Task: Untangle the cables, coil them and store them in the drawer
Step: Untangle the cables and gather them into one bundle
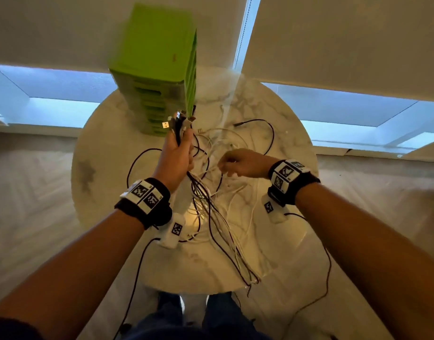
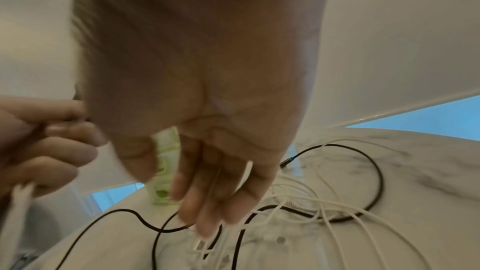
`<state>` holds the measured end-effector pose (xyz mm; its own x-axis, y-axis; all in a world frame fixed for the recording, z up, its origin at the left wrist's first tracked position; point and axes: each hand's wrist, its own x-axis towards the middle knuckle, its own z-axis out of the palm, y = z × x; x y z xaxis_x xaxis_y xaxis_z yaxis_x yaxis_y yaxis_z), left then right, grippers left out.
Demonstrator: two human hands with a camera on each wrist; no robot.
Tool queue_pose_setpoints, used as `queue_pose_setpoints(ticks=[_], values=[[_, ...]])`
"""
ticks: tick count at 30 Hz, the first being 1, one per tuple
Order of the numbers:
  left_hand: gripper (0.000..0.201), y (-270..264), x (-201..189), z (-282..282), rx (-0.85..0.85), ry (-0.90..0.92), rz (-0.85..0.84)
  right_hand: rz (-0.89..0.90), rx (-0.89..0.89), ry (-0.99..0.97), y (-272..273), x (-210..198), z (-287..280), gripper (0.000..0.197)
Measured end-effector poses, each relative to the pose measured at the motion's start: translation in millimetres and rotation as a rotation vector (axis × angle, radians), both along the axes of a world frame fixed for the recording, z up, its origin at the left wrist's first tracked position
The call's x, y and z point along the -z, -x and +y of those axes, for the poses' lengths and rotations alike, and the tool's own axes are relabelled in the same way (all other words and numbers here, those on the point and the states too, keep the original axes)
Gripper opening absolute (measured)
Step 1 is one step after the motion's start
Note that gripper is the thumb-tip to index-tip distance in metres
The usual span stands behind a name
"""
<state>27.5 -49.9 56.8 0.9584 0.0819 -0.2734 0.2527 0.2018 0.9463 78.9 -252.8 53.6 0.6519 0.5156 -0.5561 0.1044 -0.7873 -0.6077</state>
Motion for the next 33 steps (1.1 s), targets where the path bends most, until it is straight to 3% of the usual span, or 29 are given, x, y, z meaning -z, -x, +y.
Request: queue_pose_setpoints(ticks=[3,7,12,17,20,27,33], values=[[0.007,0.5,11.0,-4.7,-0.109,-0.066,0.016,-0.276,-0.044,0.096,-41.6,26.2,6.9,0.036],[0.011,1.8,24.0,-12.0,-0.2,-0.108,0.063,-0.399,-0.186,0.189,-72.2,64.6,17.9,0.05],[0.003,11.6,38.1,-12.3,-0.29,-0.134,0.062,-0.517,-0.369,0.245,-83.1,80.5,20.2,0.03],[0.009,19.0,44.0,-11.9,-0.333,-0.141,0.079,-0.539,-0.645,0.185,-97.3,61.2,9.3,0.023],[0.009,18.7,44.3,-13.1,-0.342,-0.14,0.103,-0.487,-0.554,0.099,-105.1,32.8,2.6,0.014],[0.018,14.9,35.3,-22.2,-0.38,-0.085,0.197,-0.373,-0.18,-0.264,-83.1,-13.6,-1.0,0.014],[0.028,11.8,15.8,-33.7,-0.341,0.043,0.11,-0.374,-0.224,-0.42,-28.3,-16.9,25.3,0.018]])
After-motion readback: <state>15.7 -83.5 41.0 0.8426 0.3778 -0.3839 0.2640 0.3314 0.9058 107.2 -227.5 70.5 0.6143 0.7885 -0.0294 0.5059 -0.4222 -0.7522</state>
